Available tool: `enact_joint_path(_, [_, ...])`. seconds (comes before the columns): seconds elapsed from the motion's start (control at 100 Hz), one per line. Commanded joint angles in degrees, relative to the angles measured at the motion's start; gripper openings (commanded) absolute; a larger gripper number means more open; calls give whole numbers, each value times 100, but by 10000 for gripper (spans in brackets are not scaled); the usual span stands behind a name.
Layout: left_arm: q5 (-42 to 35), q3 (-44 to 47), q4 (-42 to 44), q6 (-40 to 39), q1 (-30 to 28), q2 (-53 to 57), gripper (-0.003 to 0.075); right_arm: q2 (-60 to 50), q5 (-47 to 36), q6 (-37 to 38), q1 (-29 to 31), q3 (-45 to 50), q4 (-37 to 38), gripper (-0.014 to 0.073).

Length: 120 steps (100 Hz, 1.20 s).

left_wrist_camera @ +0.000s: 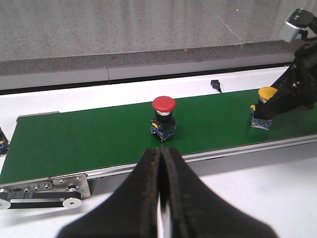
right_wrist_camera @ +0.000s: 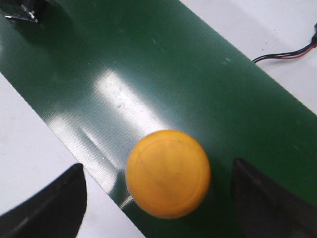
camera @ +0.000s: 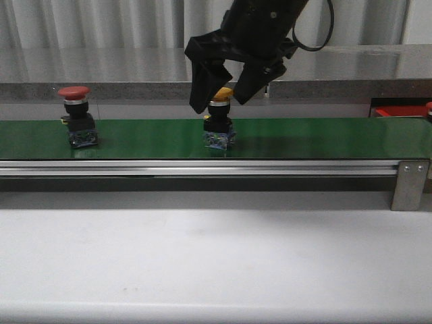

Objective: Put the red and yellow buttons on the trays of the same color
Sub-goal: 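Lower the right gripper onto the yellow button on the belt and grasp it, then carry the yellow button to the yellow tray and open the right gripper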

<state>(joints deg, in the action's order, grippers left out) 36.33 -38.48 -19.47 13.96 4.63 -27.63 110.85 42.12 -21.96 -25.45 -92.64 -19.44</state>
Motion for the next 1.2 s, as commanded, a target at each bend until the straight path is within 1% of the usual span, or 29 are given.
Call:
enact_joint_path(0.0, [-419,-156,-134,11,44,-43,-20,-261,-271,-8,-18,-210,-22,493])
enact_joint_path(0.12, [-419,-156,-134,11,44,-43,-20,-261,-291,-3,-18,-210,5,297])
enact_joint_path(0.17, [-419,-156,-134,11,44,-43,-20,-261,-306,39,-18,-210,42,232])
enact_joint_path(0.24, [-419,-156,-134,11,44,-43,-20,-274,-318,102,-18,-210,86,166])
enact_joint_path(0.31, [-419,-156,-134,11,44,-43,-20,-325,-301,236,-18,-210,131,133])
enact_joint_path(0.39, [-419,-156,-134,11,44,-43,-20,-450,-296,538,-18,-204,298,129])
enact_joint_path(0.56, [-419,-156,-134,11,44,-43,-20,-883,-268,1807,-6,-167,1041,129])
enact_joint_path(0.68, [-419,-156,-134,11,44,-43,-20,-1238,-215,2244,46,-58,1521,129])
enact_joint_path(0.8, [-419,-156,-134,11,44,-43,-20,-1628,-176,2350,236,228,1674,129])
enact_joint_path(0.94, [-419,-156,-134,11,44,-43,-20,-2163,-176,2386,643,737,1681,129])
enact_joint_path(1.19, [-419,-156,-134,11,44,-43,-20,-3059,-100,2386,1767,1470,1944,129])
